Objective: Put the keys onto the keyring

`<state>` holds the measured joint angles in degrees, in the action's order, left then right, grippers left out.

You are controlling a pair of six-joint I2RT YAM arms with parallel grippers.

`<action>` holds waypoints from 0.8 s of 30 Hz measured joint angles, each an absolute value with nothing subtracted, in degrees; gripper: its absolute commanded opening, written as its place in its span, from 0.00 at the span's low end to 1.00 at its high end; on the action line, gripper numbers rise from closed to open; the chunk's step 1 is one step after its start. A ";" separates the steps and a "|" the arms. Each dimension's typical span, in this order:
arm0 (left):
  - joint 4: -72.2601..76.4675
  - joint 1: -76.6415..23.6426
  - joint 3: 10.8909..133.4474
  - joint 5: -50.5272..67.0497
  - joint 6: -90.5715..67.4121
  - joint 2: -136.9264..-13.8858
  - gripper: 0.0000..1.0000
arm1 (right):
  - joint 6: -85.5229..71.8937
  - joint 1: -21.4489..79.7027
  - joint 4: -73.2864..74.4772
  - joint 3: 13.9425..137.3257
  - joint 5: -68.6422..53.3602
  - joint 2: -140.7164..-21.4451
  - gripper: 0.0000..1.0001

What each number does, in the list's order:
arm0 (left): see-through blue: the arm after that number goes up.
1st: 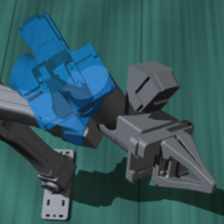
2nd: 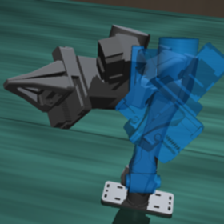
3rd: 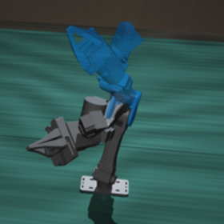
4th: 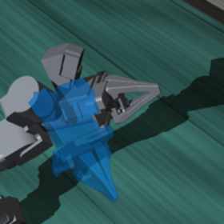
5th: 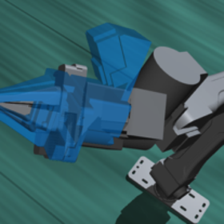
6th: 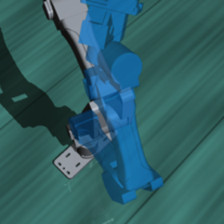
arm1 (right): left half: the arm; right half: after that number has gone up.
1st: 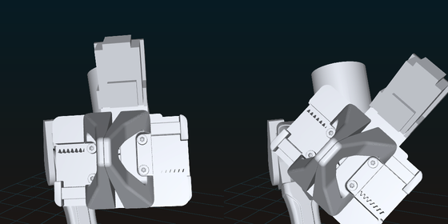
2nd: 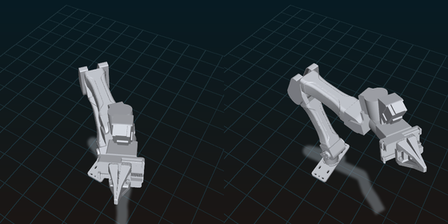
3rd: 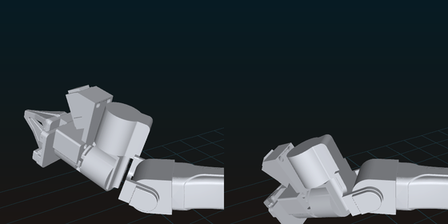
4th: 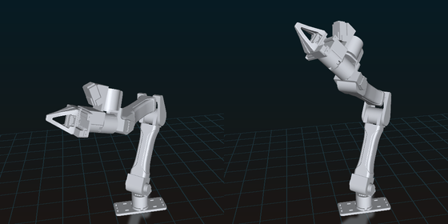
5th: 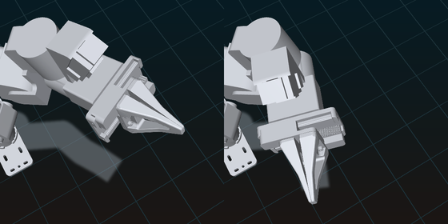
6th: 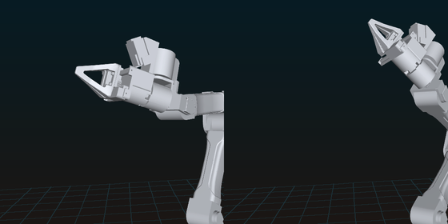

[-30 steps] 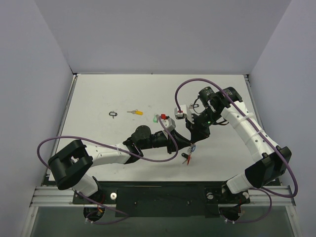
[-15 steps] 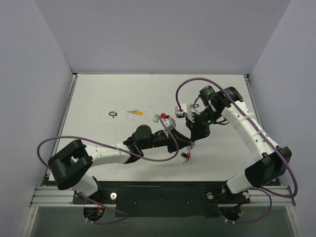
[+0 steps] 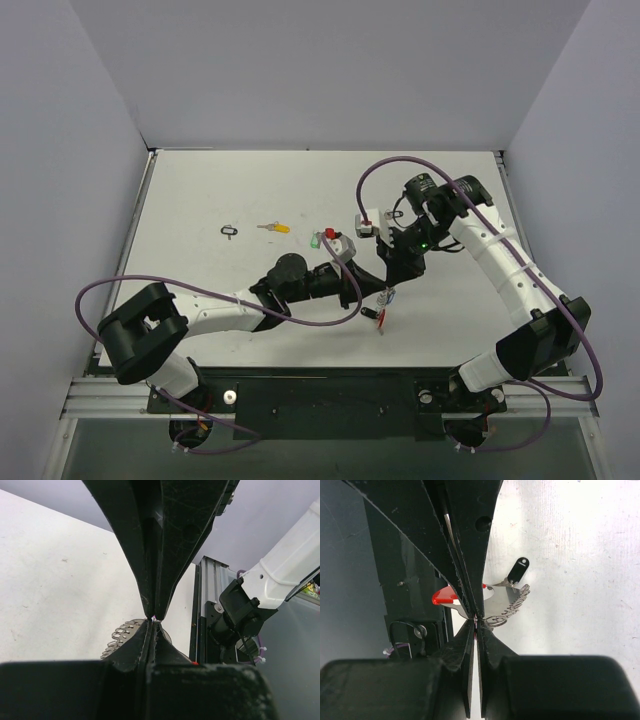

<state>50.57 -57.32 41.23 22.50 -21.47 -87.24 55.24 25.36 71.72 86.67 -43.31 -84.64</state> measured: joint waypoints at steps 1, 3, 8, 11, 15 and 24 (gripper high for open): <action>50.76 -57.32 41.10 22.22 -21.74 -87.24 0.00 | 55.09 25.06 71.57 86.67 -43.40 -84.64 0.04; 51.88 -57.34 40.53 21.12 -22.26 -87.24 0.00 | 54.70 24.58 70.96 86.54 -44.07 -84.64 0.09; 55.11 -57.47 38.06 18.24 -23.64 -87.22 0.00 | 53.80 22.68 69.78 85.36 -46.11 -84.64 0.13; 56.69 -57.60 36.47 16.71 -24.25 -87.22 0.00 | 53.43 22.02 69.56 84.77 -47.00 -84.64 0.15; 57.71 -57.60 36.07 15.59 -24.84 -87.22 0.00 | 52.93 21.34 69.45 84.73 -48.36 -84.64 0.23; 59.94 -57.60 35.27 15.14 -24.86 -86.65 0.00 | 54.98 19.53 68.64 83.13 -51.86 -84.73 0.27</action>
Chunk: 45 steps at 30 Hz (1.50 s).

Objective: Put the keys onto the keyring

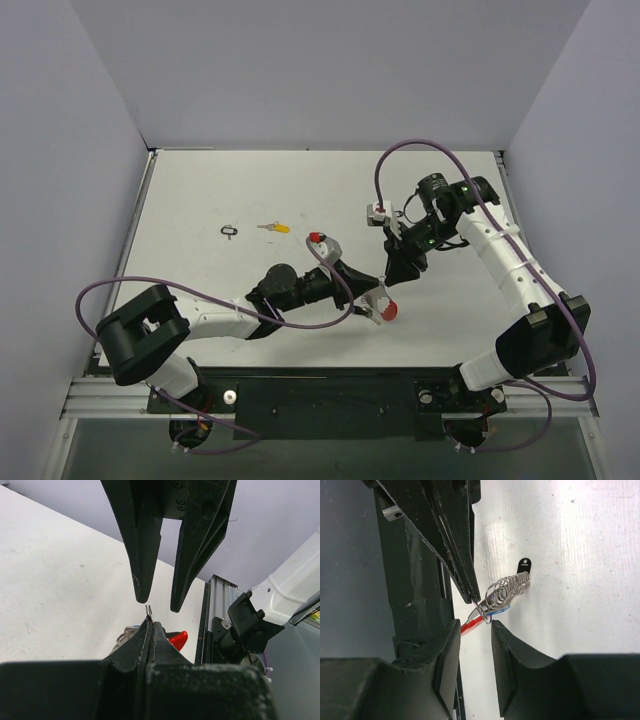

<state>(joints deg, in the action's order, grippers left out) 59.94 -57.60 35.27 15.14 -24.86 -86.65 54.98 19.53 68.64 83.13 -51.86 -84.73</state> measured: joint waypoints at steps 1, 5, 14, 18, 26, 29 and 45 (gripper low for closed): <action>60.07 -57.60 35.14 15.14 -24.88 -86.63 0.00 | 56.05 19.46 68.73 83.05 -52.27 -84.75 0.27; 60.25 -57.60 35.07 15.16 -24.86 -86.56 0.00 | 61.69 19.16 70.11 83.00 -54.46 -85.08 0.26; 60.20 -57.65 34.48 15.14 -24.82 -85.73 0.00 | 77.21 19.16 73.95 84.68 -58.00 -91.18 0.13; 59.94 -57.52 34.24 14.26 -24.58 -85.38 0.00 | 81.43 19.16 74.61 85.80 -58.81 -93.06 0.12; 59.77 -57.54 33.36 13.58 -23.88 -84.53 0.00 | 83.31 19.14 74.89 85.86 -58.98 -93.06 0.05; 59.75 -57.52 33.10 13.23 -23.53 -84.23 0.00 | 83.68 19.14 74.91 85.86 -59.00 -92.88 0.00; 60.14 -57.52 32.82 12.58 -23.27 -83.29 0.00 | 83.68 19.59 74.87 85.76 -58.96 -90.63 0.09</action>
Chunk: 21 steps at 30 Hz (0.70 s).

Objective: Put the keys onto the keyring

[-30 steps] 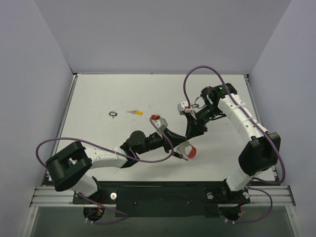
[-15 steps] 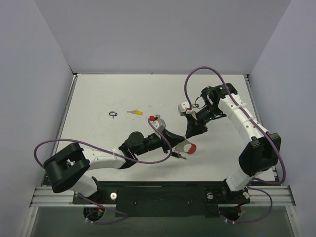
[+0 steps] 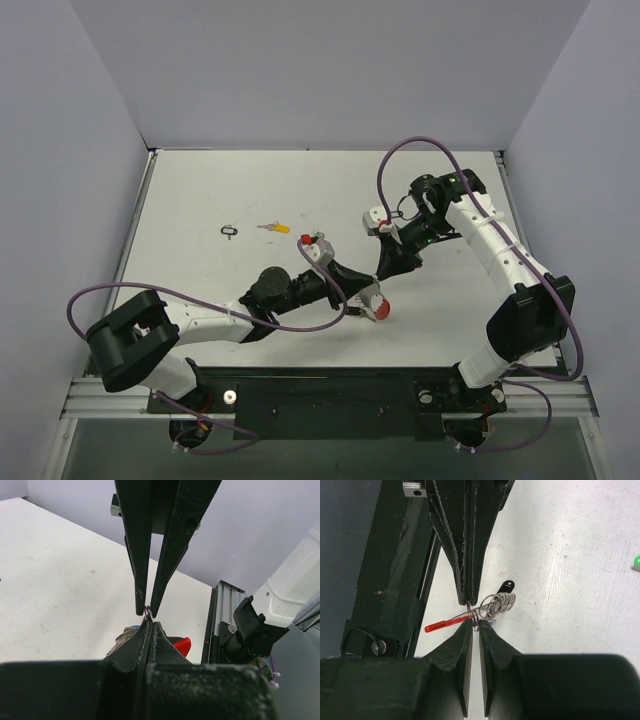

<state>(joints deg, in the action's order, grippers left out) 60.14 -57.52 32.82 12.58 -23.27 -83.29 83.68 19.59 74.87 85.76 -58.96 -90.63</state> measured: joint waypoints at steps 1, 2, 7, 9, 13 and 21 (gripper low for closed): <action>60.14 -57.52 32.82 12.56 -23.27 -83.26 0.00 | 83.66 19.59 74.87 85.76 -58.98 -90.63 0.09; 60.14 -57.52 32.82 12.56 -23.27 -83.24 0.00 | 83.64 19.59 74.87 85.76 -59.00 -90.63 0.09; 60.14 -57.52 32.80 12.40 -23.27 -83.24 0.00 | 83.61 19.64 74.87 85.76 -59.02 -90.63 0.09; 60.20 -57.52 32.64 12.38 -23.27 -83.22 0.00 | 83.57 19.75 74.85 85.76 -59.02 -90.63 0.09; 60.20 -57.54 32.42 12.38 -23.29 -83.24 0.00 | 83.13 20.29 74.83 85.76 -59.07 -90.63 0.09; 60.27 -57.54 32.16 12.43 -23.29 -83.24 0.00 | 80.71 21.26 74.52 85.67 -58.81 -90.63 0.00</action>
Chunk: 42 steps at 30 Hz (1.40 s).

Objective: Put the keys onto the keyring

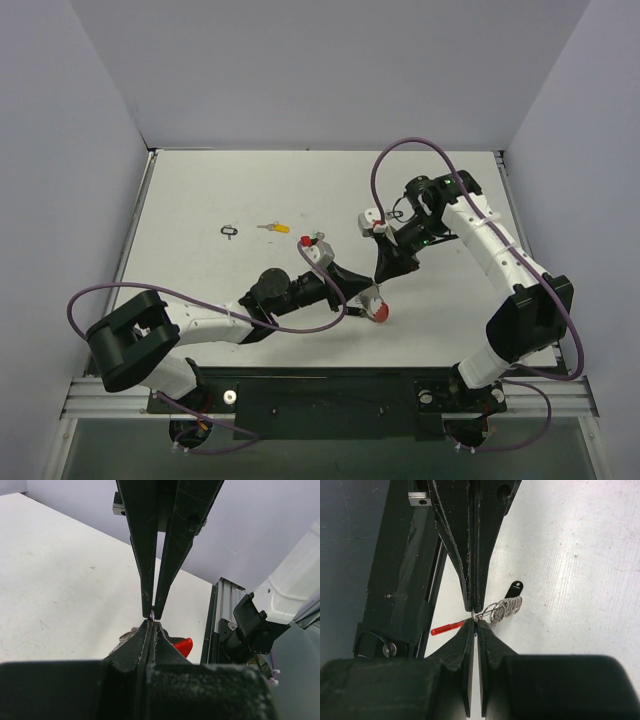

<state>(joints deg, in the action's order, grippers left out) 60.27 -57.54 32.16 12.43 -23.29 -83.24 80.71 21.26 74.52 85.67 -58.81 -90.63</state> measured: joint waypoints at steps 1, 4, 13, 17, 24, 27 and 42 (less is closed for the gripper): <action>60.25 -57.54 32.12 12.45 -23.29 -83.24 0.00 | 79.85 21.34 74.46 85.60 -58.61 -90.61 0.00; 60.27 -57.58 31.90 12.43 -23.29 -83.22 0.00 | 76.84 21.74 73.95 85.41 -57.87 -90.37 0.00; 57.54 -57.21 31.83 12.12 -22.57 -80.82 0.56 | 63.22 23.00 70.91 83.20 -52.53 -84.99 0.00; 53.39 -56.49 31.83 12.10 -20.88 -76.53 0.60 | 58.94 23.42 70.46 83.02 -49.15 -83.22 0.00; 48.07 -55.88 32.16 16.21 -16.58 -72.23 0.61 | 55.99 23.94 69.87 83.02 -46.24 -83.13 0.00; 46.46 -55.88 33.63 19.99 -14.24 -73.80 0.58 | 55.48 24.16 69.76 83.02 -45.76 -83.11 0.00; 44.88 -55.88 42.37 27.57 -9.37 -82.81 0.35 | 55.33 24.45 69.60 83.02 -45.60 -83.11 0.00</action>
<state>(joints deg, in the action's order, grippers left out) 44.88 -55.88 42.37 27.57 -9.37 -82.81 55.33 24.45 69.60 83.02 -45.60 -83.11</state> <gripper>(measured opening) 0.349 0.007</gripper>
